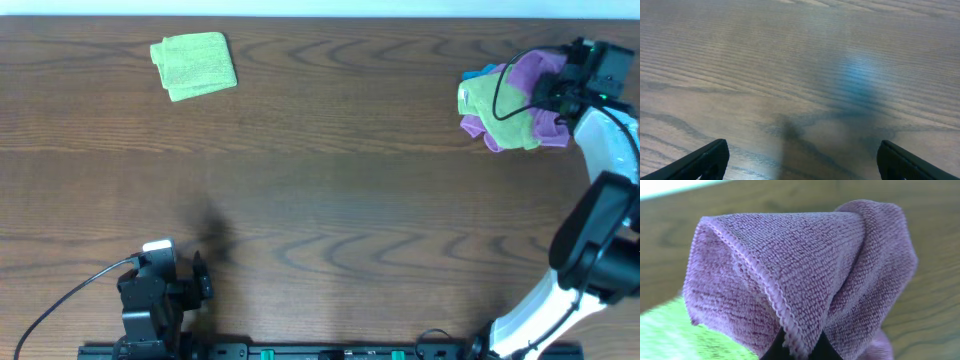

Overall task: Fold the cloth
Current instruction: 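Reach the right gripper to the cloth pile and grasp the purple cloth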

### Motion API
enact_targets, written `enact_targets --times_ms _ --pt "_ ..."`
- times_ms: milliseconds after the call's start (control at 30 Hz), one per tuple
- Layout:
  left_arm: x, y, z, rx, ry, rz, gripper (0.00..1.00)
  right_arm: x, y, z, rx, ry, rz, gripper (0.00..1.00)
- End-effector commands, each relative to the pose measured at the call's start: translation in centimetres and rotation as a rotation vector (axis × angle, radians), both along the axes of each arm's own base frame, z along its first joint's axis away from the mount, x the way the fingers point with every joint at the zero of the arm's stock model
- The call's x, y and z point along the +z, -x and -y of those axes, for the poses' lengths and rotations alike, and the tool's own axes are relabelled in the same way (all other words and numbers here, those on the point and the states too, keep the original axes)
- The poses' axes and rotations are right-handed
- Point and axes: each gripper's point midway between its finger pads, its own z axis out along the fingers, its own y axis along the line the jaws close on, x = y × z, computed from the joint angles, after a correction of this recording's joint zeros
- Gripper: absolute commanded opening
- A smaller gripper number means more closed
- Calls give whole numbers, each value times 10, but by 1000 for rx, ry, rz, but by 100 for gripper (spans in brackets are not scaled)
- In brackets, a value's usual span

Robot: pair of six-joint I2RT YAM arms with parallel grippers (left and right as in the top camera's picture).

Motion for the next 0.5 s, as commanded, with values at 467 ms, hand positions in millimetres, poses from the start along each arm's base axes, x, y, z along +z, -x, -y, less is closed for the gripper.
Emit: enact_targets --times_ms 467 --pt "-15 11 -1 -1 -15 -73 95 122 37 -61 224 -124 159 1"
